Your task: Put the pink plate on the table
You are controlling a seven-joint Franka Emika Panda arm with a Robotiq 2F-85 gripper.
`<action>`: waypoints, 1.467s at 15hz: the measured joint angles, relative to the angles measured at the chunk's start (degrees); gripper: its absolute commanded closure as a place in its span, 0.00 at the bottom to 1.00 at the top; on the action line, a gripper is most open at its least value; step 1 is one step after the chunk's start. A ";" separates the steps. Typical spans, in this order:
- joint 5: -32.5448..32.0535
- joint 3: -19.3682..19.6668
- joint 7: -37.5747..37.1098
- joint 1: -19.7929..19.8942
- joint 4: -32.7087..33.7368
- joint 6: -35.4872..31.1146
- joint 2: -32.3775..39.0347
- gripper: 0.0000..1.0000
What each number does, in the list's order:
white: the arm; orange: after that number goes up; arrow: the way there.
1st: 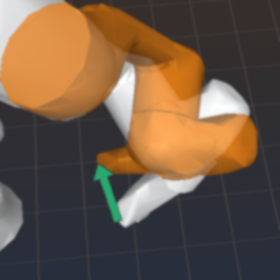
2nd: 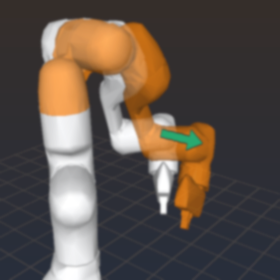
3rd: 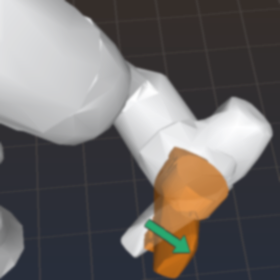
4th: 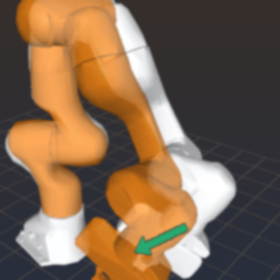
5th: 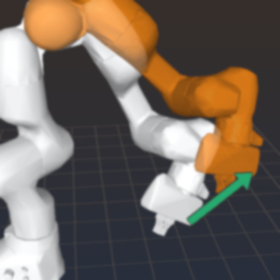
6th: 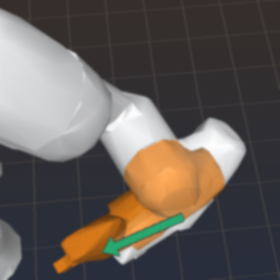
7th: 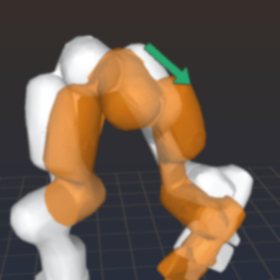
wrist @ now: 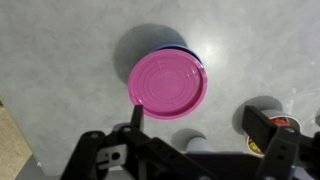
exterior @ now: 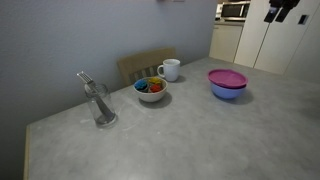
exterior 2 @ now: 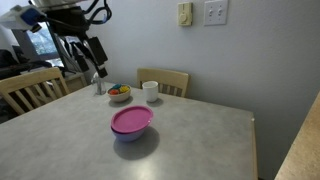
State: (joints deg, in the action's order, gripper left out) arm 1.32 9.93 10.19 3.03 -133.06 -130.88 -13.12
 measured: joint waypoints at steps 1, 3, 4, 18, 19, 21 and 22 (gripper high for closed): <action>-1.42 0.26 1.76 0.26 0.92 0.34 1.65 0.00; -3.99 0.59 5.16 1.01 3.02 0.87 5.40 0.00; -4.55 0.74 6.75 1.36 4.15 0.87 7.35 0.00; 4.47 0.60 22.07 6.75 19.14 5.31 26.92 0.00; 4.47 0.52 22.07 6.75 19.18 5.33 26.92 0.00; 3.85 0.21 21.60 6.78 19.17 4.90 26.95 0.00; 2.97 0.00 21.33 6.78 19.17 4.25 27.06 0.00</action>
State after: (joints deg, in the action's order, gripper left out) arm 4.29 9.94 31.52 9.81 -113.89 -126.63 13.94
